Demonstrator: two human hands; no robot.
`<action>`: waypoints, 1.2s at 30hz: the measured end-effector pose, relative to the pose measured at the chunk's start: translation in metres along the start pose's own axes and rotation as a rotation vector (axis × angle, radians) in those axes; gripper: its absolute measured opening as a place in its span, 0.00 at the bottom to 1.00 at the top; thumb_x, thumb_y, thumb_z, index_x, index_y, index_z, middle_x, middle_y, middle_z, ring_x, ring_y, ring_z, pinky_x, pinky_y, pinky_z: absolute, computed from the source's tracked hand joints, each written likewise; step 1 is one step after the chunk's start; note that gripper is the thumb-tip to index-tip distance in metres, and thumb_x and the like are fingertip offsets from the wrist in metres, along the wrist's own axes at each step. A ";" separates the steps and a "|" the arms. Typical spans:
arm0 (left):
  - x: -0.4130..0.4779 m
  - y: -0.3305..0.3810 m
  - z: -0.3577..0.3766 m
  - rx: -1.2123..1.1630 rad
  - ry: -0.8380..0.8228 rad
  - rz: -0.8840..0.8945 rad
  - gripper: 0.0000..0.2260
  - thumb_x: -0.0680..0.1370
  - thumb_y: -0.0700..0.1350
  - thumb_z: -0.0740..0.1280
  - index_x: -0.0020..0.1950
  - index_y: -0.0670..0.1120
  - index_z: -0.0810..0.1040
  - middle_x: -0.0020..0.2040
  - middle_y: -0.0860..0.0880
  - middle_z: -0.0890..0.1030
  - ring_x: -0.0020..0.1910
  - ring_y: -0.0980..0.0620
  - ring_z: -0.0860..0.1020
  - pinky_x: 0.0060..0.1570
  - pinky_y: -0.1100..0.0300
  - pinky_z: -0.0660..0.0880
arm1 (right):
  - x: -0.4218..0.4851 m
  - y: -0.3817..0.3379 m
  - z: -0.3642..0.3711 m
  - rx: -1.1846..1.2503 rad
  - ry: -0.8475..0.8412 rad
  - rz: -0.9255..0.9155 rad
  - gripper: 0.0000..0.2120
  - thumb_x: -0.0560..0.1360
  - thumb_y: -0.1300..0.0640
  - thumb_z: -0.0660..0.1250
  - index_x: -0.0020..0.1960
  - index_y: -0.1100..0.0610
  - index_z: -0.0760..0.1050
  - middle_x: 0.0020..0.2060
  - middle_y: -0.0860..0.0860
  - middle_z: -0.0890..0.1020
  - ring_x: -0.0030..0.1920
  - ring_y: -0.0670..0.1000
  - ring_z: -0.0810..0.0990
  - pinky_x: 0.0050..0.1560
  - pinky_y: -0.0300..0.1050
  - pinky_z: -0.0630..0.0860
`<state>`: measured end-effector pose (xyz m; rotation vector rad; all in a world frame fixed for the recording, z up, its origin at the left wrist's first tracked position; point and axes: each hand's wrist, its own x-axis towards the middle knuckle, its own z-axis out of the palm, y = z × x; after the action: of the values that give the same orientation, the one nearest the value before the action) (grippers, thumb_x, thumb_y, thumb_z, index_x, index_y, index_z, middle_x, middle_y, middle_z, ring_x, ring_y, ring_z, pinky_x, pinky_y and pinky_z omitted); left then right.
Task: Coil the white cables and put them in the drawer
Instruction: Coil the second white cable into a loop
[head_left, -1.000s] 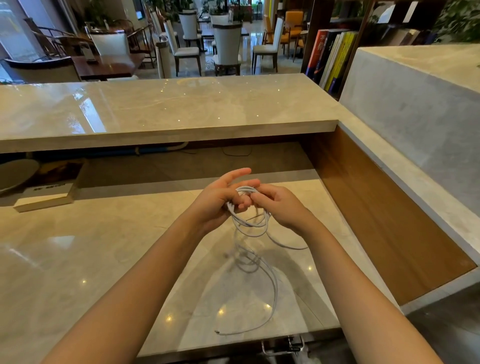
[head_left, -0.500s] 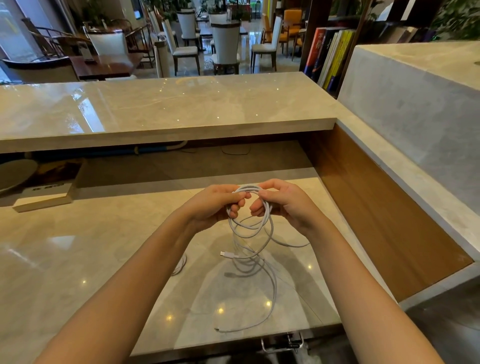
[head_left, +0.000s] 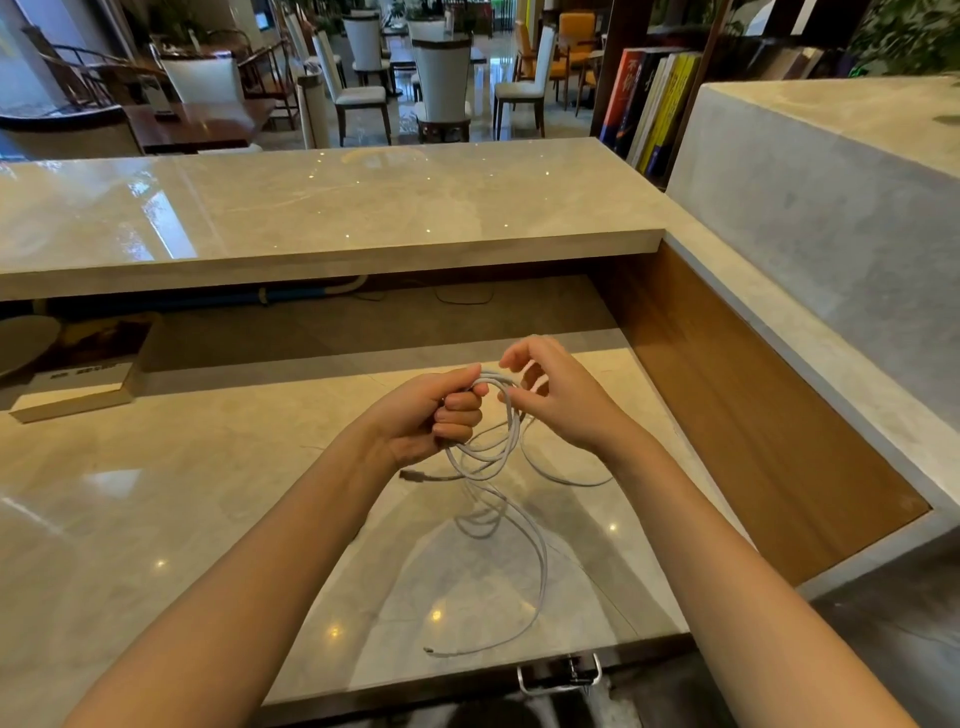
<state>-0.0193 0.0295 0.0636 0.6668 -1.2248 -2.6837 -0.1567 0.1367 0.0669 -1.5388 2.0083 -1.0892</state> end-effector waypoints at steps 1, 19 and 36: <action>0.000 0.001 -0.001 -0.011 0.014 0.004 0.14 0.80 0.47 0.57 0.39 0.41 0.72 0.24 0.53 0.65 0.19 0.59 0.62 0.19 0.70 0.57 | 0.000 -0.001 0.000 -0.088 0.031 -0.070 0.07 0.75 0.57 0.67 0.50 0.50 0.70 0.48 0.47 0.71 0.42 0.42 0.72 0.39 0.30 0.70; 0.000 -0.017 0.007 0.274 0.169 0.266 0.15 0.82 0.47 0.53 0.38 0.44 0.69 0.26 0.49 0.71 0.29 0.52 0.76 0.36 0.59 0.75 | -0.002 -0.030 0.008 0.569 0.228 0.144 0.08 0.75 0.57 0.66 0.39 0.56 0.81 0.37 0.48 0.78 0.38 0.39 0.75 0.41 0.32 0.72; -0.001 -0.009 0.010 1.012 0.425 0.354 0.11 0.81 0.46 0.56 0.46 0.46 0.75 0.36 0.48 0.80 0.33 0.55 0.79 0.35 0.65 0.75 | 0.013 -0.038 -0.011 0.467 0.063 0.123 0.11 0.79 0.56 0.59 0.41 0.59 0.74 0.27 0.50 0.71 0.23 0.44 0.67 0.23 0.36 0.65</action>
<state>-0.0225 0.0428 0.0629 0.9161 -2.2341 -1.4046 -0.1445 0.1248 0.1051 -1.1374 1.6971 -1.4427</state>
